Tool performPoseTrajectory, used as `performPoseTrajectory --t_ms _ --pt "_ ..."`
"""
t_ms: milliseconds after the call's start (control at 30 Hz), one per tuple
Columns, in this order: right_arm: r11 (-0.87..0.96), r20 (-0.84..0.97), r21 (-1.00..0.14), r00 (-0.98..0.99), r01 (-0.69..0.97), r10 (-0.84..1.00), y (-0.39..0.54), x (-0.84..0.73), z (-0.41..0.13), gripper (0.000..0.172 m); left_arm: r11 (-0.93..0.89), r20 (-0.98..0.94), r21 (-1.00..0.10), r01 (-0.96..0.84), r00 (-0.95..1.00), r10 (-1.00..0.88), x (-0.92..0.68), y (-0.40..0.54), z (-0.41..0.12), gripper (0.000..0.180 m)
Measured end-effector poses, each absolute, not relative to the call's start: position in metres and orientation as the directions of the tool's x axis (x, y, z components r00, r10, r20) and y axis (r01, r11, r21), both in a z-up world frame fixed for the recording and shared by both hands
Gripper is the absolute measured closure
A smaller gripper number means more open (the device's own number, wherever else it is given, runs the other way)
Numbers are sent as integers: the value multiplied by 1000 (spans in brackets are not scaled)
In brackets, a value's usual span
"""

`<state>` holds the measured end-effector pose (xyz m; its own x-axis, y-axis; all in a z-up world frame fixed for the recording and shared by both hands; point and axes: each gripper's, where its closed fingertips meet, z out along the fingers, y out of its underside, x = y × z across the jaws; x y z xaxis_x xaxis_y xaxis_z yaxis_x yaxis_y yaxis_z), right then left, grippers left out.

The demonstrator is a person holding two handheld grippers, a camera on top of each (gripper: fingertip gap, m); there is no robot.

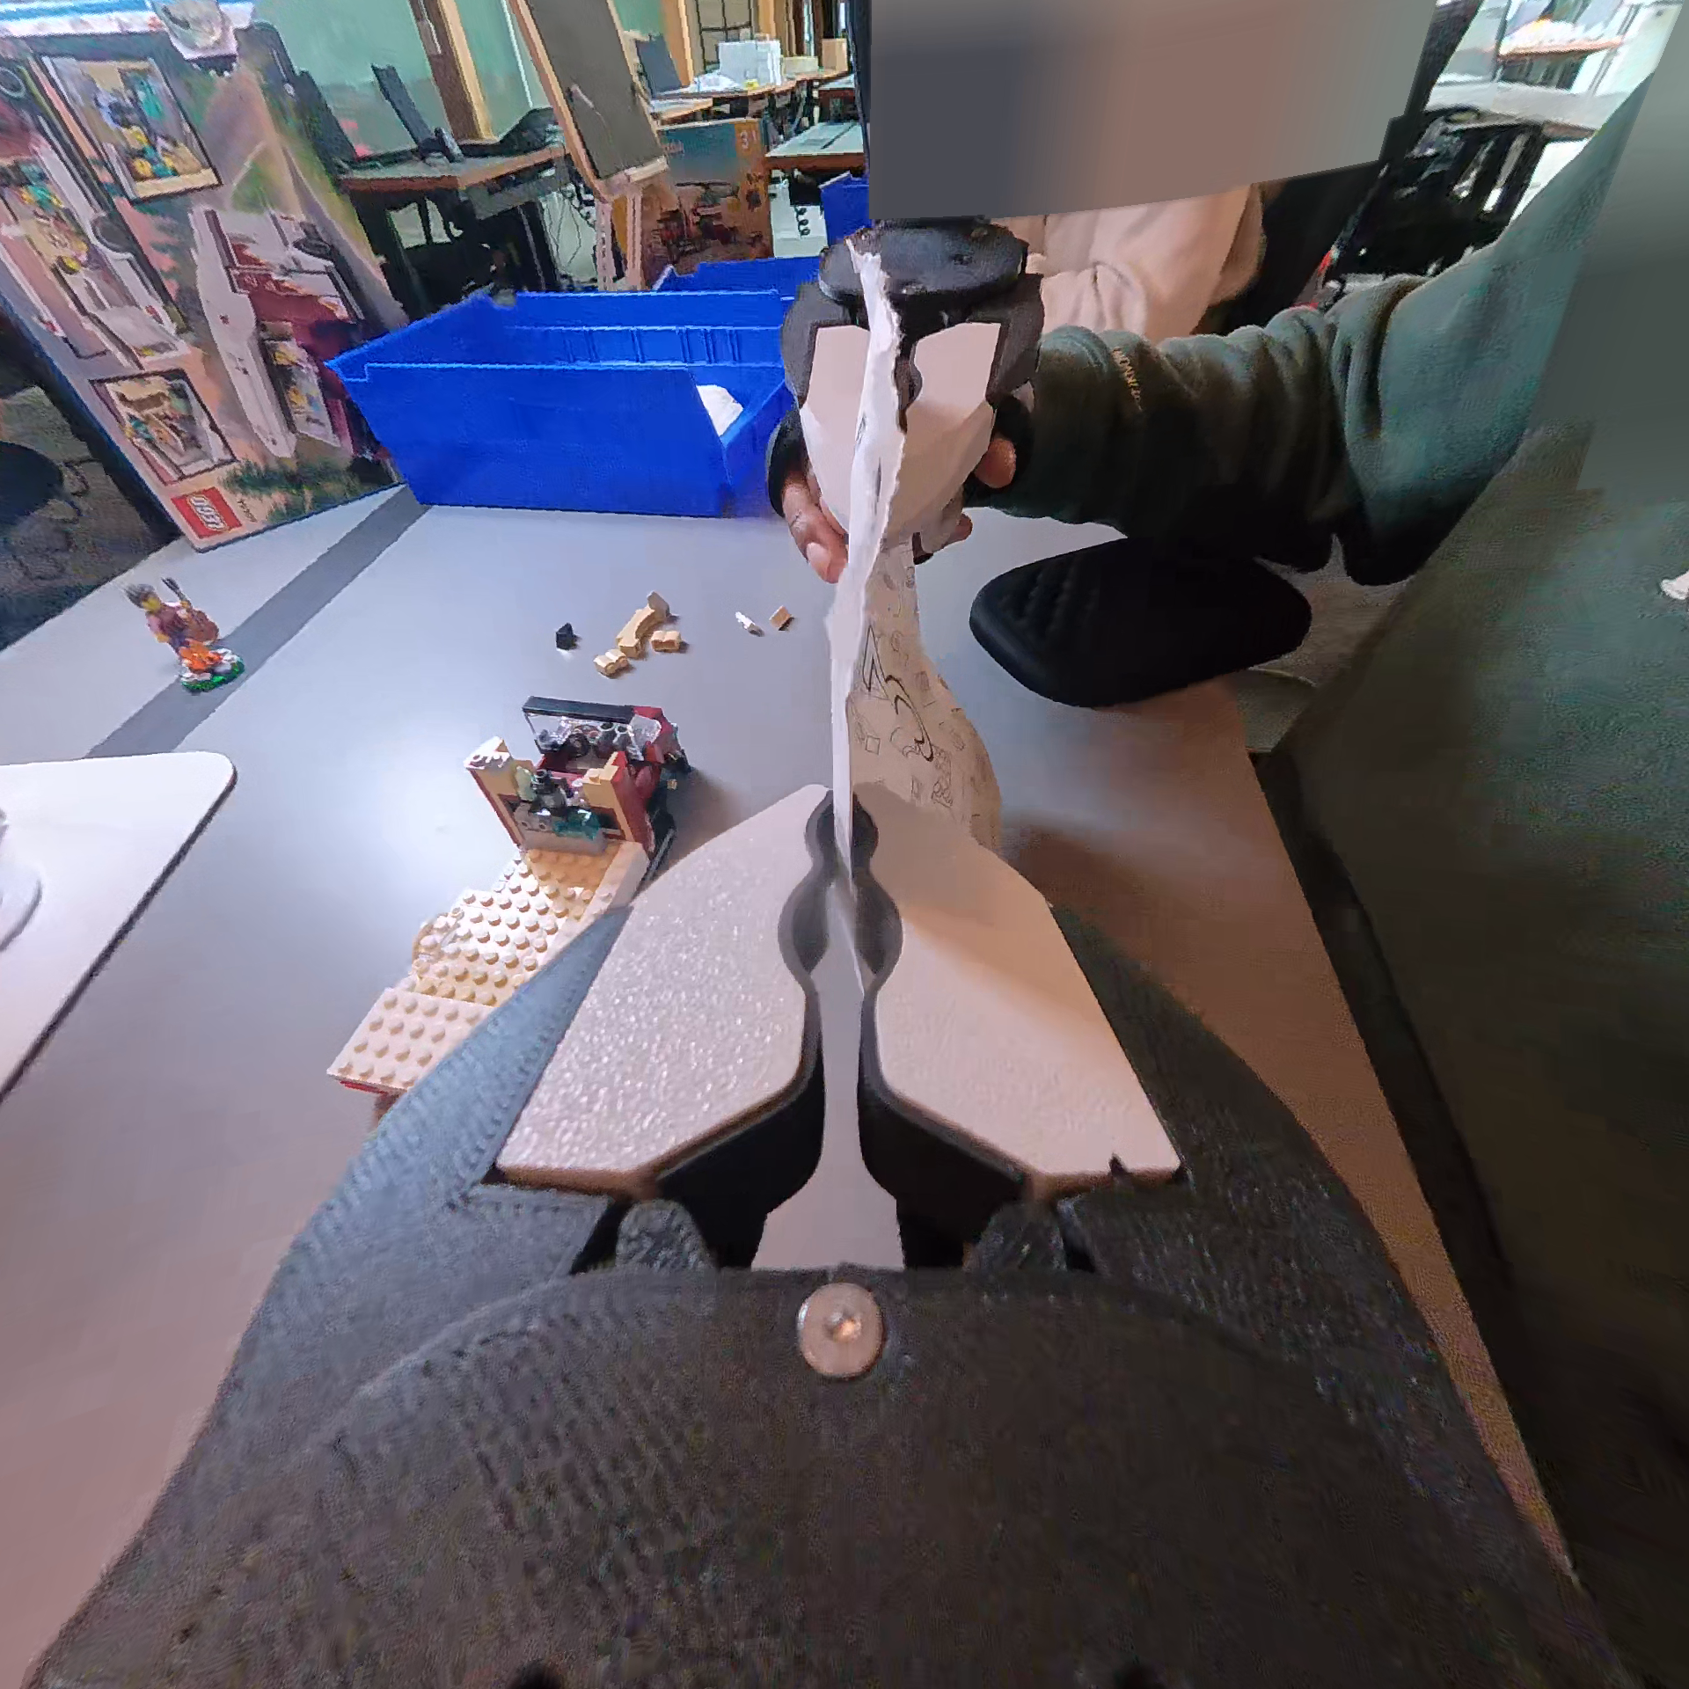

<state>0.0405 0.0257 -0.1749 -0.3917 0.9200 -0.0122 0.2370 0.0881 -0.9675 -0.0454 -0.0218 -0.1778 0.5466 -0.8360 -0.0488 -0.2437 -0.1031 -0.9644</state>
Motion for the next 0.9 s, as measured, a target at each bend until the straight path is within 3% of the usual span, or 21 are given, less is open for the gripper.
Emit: performPoseTrajectory --t_ms 67,133,200,333,367,400,567,667,733,900 --pt "155 52 -952 -360 263 932 31 42 -177 165 -53 -131 -952 -300 558 -819 -49 -20 -178 180" --pt "162 58 -943 -338 291 940 35 47 -181 145 -56 -143 -949 -309 583 -800 -55 -20 -181 158" --pt "150 47 -940 -320 305 946 36 52 -186 141 -78 -118 -953 -293 597 -793 -56 -24 -186 152" --pt "176 92 -938 -274 299 957 39 50 -187 143 -58 -156 -948 -313 615 -773 -56 -23 -185 159" --pt "179 100 -937 -262 299 960 41 48 -185 152 -61 -169 -941 -333 619 -767 -58 -21 -185 171" --pt "183 108 -936 -248 302 963 45 45 -183 171 -62 -185 -932 -358 616 -766 -59 -19 -185 179" --pt "272 235 -942 -194 196 953 62 36 -148 172 36 -299 -923 -383 658 -691 -73 5 -152 180" --pt "513 490 -843 -164 161 856 59 43 -142 172 216 -529 -828 -517 594 -606 -63 -2 -140 180" --pt "602 561 -766 -225 224 797 47 57 -172 172 268 -623 -741 -615 482 -616 -45 -21 -168 180" --pt "484 332 -781 -393 396 857 -8 89 -260 171 120 -497 -688 -716 343 -797 -20 -72 -271 179"
